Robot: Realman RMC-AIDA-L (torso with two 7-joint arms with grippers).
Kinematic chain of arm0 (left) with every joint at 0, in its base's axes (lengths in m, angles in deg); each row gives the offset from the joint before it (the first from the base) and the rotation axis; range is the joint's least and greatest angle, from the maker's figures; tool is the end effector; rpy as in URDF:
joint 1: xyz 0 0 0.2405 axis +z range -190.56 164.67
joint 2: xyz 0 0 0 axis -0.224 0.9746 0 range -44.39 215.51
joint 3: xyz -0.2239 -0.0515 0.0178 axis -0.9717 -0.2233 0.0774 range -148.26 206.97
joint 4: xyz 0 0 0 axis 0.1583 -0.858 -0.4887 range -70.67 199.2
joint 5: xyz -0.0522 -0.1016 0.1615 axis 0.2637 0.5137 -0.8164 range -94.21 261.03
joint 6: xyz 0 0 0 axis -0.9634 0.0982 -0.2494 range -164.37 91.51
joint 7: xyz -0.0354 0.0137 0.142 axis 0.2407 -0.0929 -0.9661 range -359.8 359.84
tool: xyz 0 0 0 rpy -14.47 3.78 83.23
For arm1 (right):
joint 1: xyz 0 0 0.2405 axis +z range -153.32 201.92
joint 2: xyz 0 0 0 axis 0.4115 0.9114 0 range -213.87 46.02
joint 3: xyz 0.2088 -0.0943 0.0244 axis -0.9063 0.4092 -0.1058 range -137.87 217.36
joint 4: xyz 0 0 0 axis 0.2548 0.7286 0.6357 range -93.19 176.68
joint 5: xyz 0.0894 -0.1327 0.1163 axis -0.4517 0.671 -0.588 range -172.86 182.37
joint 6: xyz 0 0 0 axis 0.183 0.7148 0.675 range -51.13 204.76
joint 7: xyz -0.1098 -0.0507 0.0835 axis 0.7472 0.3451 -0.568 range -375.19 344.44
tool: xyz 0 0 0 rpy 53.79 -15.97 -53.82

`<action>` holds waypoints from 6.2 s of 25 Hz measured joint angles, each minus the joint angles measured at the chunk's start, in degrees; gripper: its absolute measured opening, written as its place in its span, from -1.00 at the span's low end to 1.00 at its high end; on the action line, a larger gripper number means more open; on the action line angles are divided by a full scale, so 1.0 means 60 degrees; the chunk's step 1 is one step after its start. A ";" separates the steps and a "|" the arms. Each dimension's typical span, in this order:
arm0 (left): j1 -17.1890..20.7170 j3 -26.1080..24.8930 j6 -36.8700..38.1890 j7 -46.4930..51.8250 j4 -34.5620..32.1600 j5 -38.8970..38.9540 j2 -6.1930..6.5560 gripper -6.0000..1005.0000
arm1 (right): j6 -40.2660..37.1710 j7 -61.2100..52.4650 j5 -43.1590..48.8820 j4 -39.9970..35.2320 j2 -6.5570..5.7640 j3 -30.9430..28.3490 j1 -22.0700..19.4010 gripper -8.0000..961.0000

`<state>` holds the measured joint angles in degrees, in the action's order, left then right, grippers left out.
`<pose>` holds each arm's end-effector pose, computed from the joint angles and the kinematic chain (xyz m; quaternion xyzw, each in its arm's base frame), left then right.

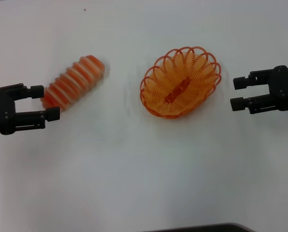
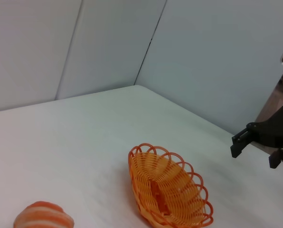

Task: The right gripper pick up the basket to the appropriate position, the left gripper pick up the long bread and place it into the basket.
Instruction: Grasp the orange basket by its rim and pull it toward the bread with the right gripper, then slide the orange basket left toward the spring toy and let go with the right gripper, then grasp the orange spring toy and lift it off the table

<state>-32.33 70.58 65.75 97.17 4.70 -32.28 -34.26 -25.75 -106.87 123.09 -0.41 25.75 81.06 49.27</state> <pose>-0.2444 0.2676 0.0563 -0.9305 -0.2824 -0.2102 0.1016 0.2722 0.2756 0.0706 -0.9382 0.2918 0.1757 0.0619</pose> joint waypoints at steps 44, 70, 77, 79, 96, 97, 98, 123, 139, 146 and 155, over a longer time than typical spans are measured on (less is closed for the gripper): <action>0.0044 -0.0008 -0.0033 0.0041 -0.0150 -0.0009 -0.0187 0.69 | 0.3618 -0.6691 0.4728 -0.0325 0.0377 0.1058 0.3893 0.50; -0.0014 -0.0070 0.0016 0.0028 -0.0231 -0.0009 -0.0198 0.69 | 0.5680 -0.6853 0.4892 0.1421 0.0897 0.2148 0.4330 -0.28; 0.0018 -0.0079 0.0021 0.0034 -0.0297 -0.0009 -0.0213 0.69 | 0.5334 -0.6805 0.4154 0.1308 0.0791 0.2019 0.4190 -0.60; 0.0003 -0.0077 0.0020 0.0035 -0.0297 -0.0009 -0.0215 0.69 | 0.5115 -0.6786 0.3819 0.1062 0.0715 0.1732 0.3982 -0.71; -0.0342 -0.0356 -0.0108 0.0021 -0.0294 0.0009 -0.0194 0.69 | 0.4741 -0.6681 0.1242 0.0596 0.1157 -0.0295 0.1721 -0.87; -0.0364 -0.0354 -0.0112 0.0020 -0.0292 0.0006 -0.0181 0.69 | 0.4835 -0.6680 0.1238 0.0608 0.1237 -0.0312 0.1670 -0.87; -0.0379 -0.0354 -0.0115 0.0020 -0.0292 0.0005 -0.0173 0.69 | 0.4949 -0.6680 0.1236 0.0622 0.1301 -0.0323 0.1623 -0.87; -0.0541 -0.0202 -0.0760 0.0630 -0.0345 -0.0031 -0.0245 0.69 | 0.1788 -0.0651 -0.1002 -0.1396 0.1129 -0.0489 0.0494 0.51; -0.1322 0.3690 -0.4294 0.3971 -0.1801 -0.3198 -0.0710 0.65 | 0.1138 0.0938 0.0218 -0.1374 0.1295 -0.0223 0.0216 0.49; -0.1420 0.4519 -0.5945 0.3943 -0.0975 -0.3287 -0.0693 0.59 | 0.1136 0.0914 0.0241 -0.1283 0.1383 -0.0194 0.0216 0.49; -0.1461 0.5092 -0.6909 0.3933 -0.0369 -0.4024 -0.0706 0.51 | 0.1137 0.0891 0.0244 -0.1134 0.1443 -0.0192 0.0308 0.50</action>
<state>-41.09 101.13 24.29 120.77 2.48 -56.43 -38.49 -18.93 -101.52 124.55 -7.21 34.41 79.91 51.12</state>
